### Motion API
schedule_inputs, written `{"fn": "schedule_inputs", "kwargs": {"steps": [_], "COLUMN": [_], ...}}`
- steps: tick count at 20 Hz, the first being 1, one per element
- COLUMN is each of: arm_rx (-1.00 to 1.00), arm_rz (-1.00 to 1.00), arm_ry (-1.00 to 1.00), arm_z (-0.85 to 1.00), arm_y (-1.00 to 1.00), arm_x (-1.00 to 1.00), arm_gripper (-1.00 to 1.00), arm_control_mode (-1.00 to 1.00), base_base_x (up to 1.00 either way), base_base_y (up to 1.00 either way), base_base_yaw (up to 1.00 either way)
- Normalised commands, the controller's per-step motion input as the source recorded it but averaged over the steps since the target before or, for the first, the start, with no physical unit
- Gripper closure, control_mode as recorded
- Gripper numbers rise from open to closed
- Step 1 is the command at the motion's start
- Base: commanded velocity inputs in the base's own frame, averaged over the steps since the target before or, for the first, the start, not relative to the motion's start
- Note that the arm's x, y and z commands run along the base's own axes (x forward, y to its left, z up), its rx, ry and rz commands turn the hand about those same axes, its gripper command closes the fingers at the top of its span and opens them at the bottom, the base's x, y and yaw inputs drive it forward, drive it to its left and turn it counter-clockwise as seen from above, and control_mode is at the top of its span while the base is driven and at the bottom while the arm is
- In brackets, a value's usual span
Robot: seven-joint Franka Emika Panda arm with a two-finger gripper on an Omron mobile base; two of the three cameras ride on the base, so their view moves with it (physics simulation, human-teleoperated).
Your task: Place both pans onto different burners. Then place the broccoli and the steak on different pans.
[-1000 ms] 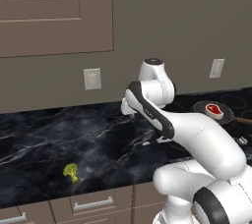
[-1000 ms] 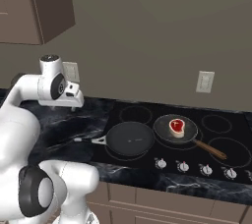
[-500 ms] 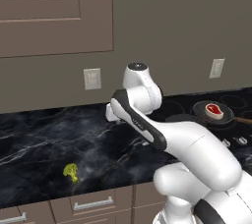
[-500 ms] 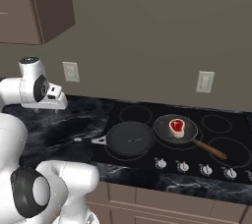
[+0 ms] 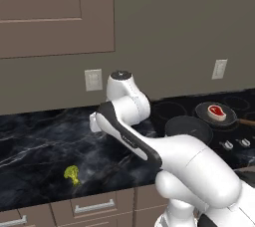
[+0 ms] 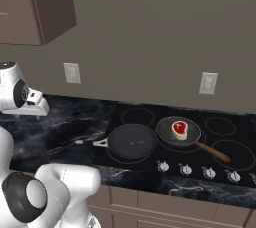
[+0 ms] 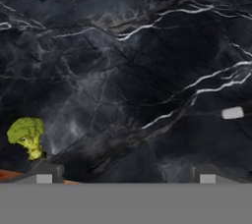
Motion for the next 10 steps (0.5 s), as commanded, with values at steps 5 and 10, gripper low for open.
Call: {"fn": "schedule_inputs", "kwargs": {"steps": [5,10], "arm_rx": [0.00,0.04], "arm_rz": [0.00,0.00], "arm_ry": [0.00,0.00], "arm_z": [-0.03,-0.08], "arm_y": [0.55,0.43], "arm_x": [-0.30,-0.25], "arm_gripper": [-1.00,-1.00], "arm_control_mode": [-1.00,-1.00], "base_base_x": [0.00,0.00], "base_base_y": [0.00,0.00], "base_base_yaw": [0.00,0.00]}}
